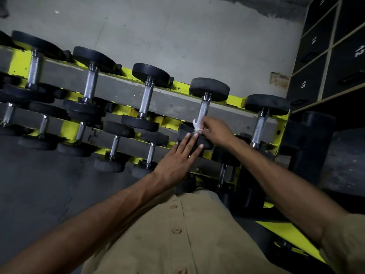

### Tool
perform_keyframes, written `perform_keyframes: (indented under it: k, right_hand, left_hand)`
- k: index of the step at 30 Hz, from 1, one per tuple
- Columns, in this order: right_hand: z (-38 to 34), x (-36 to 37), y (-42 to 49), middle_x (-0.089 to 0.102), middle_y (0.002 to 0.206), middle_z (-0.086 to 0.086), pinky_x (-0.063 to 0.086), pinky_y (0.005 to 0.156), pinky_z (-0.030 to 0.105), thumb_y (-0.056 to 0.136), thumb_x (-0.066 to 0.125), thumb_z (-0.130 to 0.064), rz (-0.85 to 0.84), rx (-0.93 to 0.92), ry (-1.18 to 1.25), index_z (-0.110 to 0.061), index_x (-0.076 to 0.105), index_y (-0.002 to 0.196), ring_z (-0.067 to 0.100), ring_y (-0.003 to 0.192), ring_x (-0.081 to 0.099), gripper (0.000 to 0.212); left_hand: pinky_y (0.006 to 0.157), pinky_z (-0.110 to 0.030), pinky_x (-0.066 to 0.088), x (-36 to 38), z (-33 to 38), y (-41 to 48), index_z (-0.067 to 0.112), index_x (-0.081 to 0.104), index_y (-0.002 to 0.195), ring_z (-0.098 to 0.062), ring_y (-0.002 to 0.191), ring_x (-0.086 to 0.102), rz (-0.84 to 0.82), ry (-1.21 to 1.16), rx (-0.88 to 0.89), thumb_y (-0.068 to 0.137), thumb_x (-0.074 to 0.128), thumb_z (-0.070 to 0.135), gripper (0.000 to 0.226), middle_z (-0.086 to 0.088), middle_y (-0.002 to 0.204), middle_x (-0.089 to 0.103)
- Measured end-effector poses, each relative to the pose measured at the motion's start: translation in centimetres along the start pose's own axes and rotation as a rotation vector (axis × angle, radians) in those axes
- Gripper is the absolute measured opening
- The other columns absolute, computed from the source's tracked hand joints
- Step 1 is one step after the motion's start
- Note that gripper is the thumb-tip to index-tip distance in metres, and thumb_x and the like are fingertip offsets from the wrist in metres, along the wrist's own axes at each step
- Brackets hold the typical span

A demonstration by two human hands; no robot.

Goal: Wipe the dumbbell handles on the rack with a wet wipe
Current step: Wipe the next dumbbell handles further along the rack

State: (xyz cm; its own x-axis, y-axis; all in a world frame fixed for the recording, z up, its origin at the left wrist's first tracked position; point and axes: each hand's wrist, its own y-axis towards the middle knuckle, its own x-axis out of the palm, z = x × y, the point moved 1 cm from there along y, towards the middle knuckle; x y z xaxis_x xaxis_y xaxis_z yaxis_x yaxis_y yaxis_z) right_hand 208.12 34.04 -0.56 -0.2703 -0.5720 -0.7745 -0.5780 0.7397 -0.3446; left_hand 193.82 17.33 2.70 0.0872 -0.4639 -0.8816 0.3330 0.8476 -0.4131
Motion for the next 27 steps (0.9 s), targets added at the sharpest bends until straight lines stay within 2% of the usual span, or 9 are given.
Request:
perform_keyframes:
  k: [3, 6, 10, 14, 16, 20, 22, 25, 27]
  right_hand:
    - [1.4, 1.2, 0.3, 0.068, 0.081, -0.001, 0.049, 0.07, 0.031, 0.083, 0.078, -0.015, 0.023, 0.345, 0.357, -0.022, 0.061, 0.086, 0.019, 0.077, 0.063, 0.019]
    - [2.3, 2.3, 1.1, 0.071, 0.085, 0.004, 0.052, 0.074, 0.032, 0.082, 0.069, -0.003, 0.039, 0.442, 0.448, -0.02, 0.066, 0.087, 0.021, 0.082, 0.067, 0.018]
    - [1.5, 2.7, 2.1, 0.063, 0.068, 0.003, 0.045, 0.059, 0.026, 0.082, 0.056, 0.012, -0.028, 0.53, 0.635, -0.01, 0.067, 0.07, 0.014, 0.061, 0.057, 0.028]
    - [1.6, 1.8, 3.6, 0.073, 0.094, 0.016, 0.051, 0.06, 0.026, 0.085, 0.048, 0.009, -0.113, 0.619, 1.034, -0.001, 0.073, 0.104, 0.021, 0.07, 0.066, 0.034]
    - [1.4, 1.2, 4.1, 0.075, 0.087, 0.011, 0.054, 0.057, 0.025, 0.091, 0.038, 0.007, -0.132, 0.661, 1.255, -0.008, 0.067, 0.105, 0.019, 0.069, 0.071, 0.036]
    - [1.0, 0.3, 6.7, 0.074, 0.083, 0.016, 0.057, 0.072, 0.042, 0.1, 0.026, 0.0, 0.075, 0.693, 1.682, -0.003, 0.06, 0.106, 0.027, 0.071, 0.071, 0.035]
    - [0.5, -0.5, 7.8, 0.074, 0.079, 0.014, 0.052, 0.074, 0.041, 0.101, 0.027, -0.007, 0.192, 0.707, 1.73, -0.005, 0.062, 0.099, 0.029, 0.071, 0.066, 0.035]
    - [-0.6, -0.6, 8.0, 0.069, 0.072, 0.013, 0.05, 0.065, 0.035, 0.096, 0.034, -0.007, 0.386, 0.732, 1.646, -0.007, 0.063, 0.086, 0.03, 0.065, 0.063, 0.031]
    - [-0.4, 0.6, 7.5, 0.061, 0.067, 0.01, 0.047, 0.062, 0.038, 0.09, 0.049, -0.017, 0.581, 0.705, 1.413, -0.014, 0.06, 0.069, 0.026, 0.064, 0.058, 0.023]
  left_hand:
    - [0.129, -0.054, 0.014, 0.3, 0.0, 0.0, 0.014, -0.013, 0.166, -0.04, 0.155, -0.028, -0.006, -0.002, 0.002, 0.099, 0.061, 0.022, 0.1, -0.021, 0.163, -0.038]
    - [0.128, -0.055, 0.02, 0.7, -0.2, 0.1, 0.014, -0.011, 0.167, -0.042, 0.156, -0.026, 0.017, 0.009, 0.013, 0.095, 0.067, 0.024, 0.106, -0.022, 0.165, -0.035]
    - [0.128, -0.056, 0.021, 0.5, -0.4, 0.0, 0.014, -0.01, 0.167, -0.042, 0.156, -0.025, 0.004, 0.013, 0.011, 0.094, 0.071, 0.027, 0.11, -0.022, 0.166, -0.035]
    - [0.128, -0.056, 0.018, 0.2, -0.3, -0.1, 0.014, -0.012, 0.167, -0.041, 0.155, -0.027, -0.007, 0.009, 0.007, 0.098, 0.066, 0.025, 0.104, -0.021, 0.165, -0.035]
    - [0.129, -0.055, 0.015, 0.0, -0.3, -0.1, 0.014, -0.013, 0.166, -0.041, 0.155, -0.028, -0.017, 0.011, 0.007, 0.099, 0.064, 0.024, 0.103, -0.021, 0.165, -0.036]
    - [0.13, -0.054, 0.012, -0.2, -0.4, -0.1, 0.015, -0.016, 0.166, -0.039, 0.155, -0.03, -0.028, 0.014, 0.018, 0.101, 0.061, 0.024, 0.101, -0.019, 0.165, -0.038]
    - [0.13, -0.055, 0.014, -0.1, -0.6, 0.0, 0.016, -0.014, 0.166, -0.039, 0.155, -0.028, -0.022, 0.017, 0.028, 0.099, 0.065, 0.026, 0.104, -0.019, 0.166, -0.037]
    - [0.129, -0.055, 0.016, -0.1, -0.9, 0.0, 0.016, -0.013, 0.166, -0.039, 0.156, -0.027, -0.036, 0.011, 0.044, 0.098, 0.068, 0.031, 0.108, -0.018, 0.166, -0.036]
    - [0.13, -0.055, 0.015, -0.3, -1.0, -0.1, 0.016, -0.014, 0.166, -0.038, 0.156, -0.028, -0.035, 0.007, 0.049, 0.1, 0.066, 0.031, 0.105, -0.018, 0.166, -0.036]
